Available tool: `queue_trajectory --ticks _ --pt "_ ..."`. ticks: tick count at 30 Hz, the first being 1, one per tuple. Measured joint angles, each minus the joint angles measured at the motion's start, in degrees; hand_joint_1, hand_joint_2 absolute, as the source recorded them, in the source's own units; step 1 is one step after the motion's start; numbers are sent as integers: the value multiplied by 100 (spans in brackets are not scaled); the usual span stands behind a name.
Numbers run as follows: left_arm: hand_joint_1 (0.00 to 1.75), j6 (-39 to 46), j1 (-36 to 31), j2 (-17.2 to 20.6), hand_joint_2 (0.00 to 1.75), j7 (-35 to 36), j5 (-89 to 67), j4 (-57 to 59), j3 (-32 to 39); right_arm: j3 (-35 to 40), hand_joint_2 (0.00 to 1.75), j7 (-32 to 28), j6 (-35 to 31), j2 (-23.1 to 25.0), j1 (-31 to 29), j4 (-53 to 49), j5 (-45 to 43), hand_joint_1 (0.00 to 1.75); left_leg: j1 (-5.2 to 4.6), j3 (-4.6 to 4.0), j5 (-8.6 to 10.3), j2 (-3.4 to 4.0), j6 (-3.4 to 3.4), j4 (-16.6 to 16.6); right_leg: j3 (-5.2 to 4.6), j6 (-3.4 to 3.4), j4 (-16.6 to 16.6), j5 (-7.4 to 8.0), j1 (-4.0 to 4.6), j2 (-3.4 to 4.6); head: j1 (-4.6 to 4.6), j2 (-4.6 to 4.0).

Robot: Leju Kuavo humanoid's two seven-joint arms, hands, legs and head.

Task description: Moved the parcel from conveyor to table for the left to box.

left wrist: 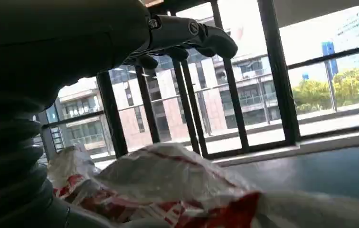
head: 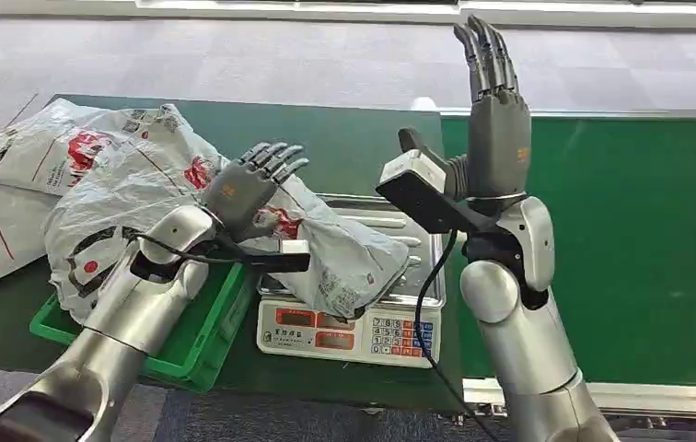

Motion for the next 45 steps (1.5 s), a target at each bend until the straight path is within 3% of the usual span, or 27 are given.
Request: queue_trajectory --ticks 13,14,22,32,38,40,42,45 --pt "0 -153 -383 -74 175 -168 -260 1553 -1022 -164 0 -13 -59 149 41 162 72 0 0 12 -3 -12 2 -2 22 4 0 -7 -1 -11 0 0" --pt "175 -185 -437 -94 175 -212 -310 1688 -1165 -179 0 -15 -61 153 37 168 72 0 -1 21 -8 -14 9 -3 34 7 0 -13 -1 -15 0 0" --pt "175 -367 -757 -247 175 -636 -122 2327 -1928 -256 0 -9 -173 155 5 308 85 0 -1 179 -66 -35 25 -7 206 22 -4 -82 -9 -41 0 0" --pt "175 32 -829 -258 175 -634 236 2397 -2099 -380 0 -7 -227 151 40 317 77 0 -5 172 -59 -54 33 -4 201 26 -3 -80 -23 -59 0 0" --pt "175 864 -799 -247 175 -380 345 2397 -2103 -409 0 13 -225 151 132 310 105 0 -5 129 -55 -52 29 -2 152 27 -2 -75 -22 -52 0 0" --pt "175 1390 -783 -221 175 -8 306 2359 -2103 -431 0 35 -221 151 177 277 149 0 -4 114 -44 -51 20 -1 134 21 0 -70 -20 -49 -2 0" --pt "175 2407 -796 -113 175 820 153 2090 -1992 -496 0 66 -216 151 291 175 223 0 -3 83 -39 -52 15 2 104 17 2 -59 -9 -47 0 0" --pt "175 2977 -817 171 175 1677 -416 1168 -1384 -557 0 83 -219 151 506 39 273 0 -3 70 -40 -45 14 2 89 15 3 -58 -7 -37 0 0"
